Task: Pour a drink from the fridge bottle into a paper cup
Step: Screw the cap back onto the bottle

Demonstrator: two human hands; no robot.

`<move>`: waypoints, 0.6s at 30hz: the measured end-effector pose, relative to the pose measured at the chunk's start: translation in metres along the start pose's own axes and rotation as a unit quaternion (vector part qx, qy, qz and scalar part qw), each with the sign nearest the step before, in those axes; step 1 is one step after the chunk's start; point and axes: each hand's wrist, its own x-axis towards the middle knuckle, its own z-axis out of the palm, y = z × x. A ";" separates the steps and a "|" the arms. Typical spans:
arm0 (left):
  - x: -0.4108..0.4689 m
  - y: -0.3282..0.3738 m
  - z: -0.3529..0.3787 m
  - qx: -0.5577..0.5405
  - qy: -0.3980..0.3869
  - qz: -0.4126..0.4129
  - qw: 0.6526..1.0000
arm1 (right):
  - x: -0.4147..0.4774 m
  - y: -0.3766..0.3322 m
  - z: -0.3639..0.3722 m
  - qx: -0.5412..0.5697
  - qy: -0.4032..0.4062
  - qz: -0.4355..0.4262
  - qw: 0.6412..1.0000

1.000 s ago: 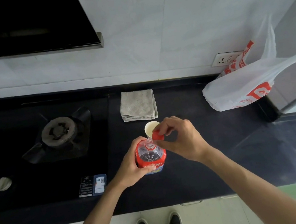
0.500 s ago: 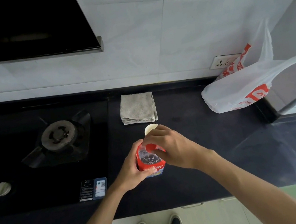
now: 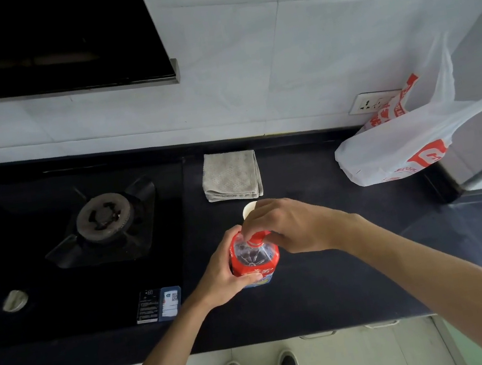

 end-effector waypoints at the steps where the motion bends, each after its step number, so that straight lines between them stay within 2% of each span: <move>1: 0.000 0.000 0.000 -0.002 0.001 -0.001 1.000 | 0.002 -0.001 0.001 -0.029 -0.006 -0.015 0.999; 4: 0.000 0.001 0.000 -0.003 0.001 -0.001 1.000 | 0.006 -0.001 0.003 -0.057 -0.016 -0.022 0.998; 9: -0.001 0.000 0.000 -0.006 0.005 0.004 1.000 | 0.003 0.000 0.006 -0.017 0.024 0.059 0.998; 14: -0.001 0.003 0.000 0.001 0.004 0.005 1.000 | 0.011 -0.007 0.025 -0.119 0.103 0.108 0.982; 18: -0.001 0.003 0.000 -0.005 0.007 0.004 1.000 | 0.016 -0.010 0.030 -0.164 0.109 0.144 0.970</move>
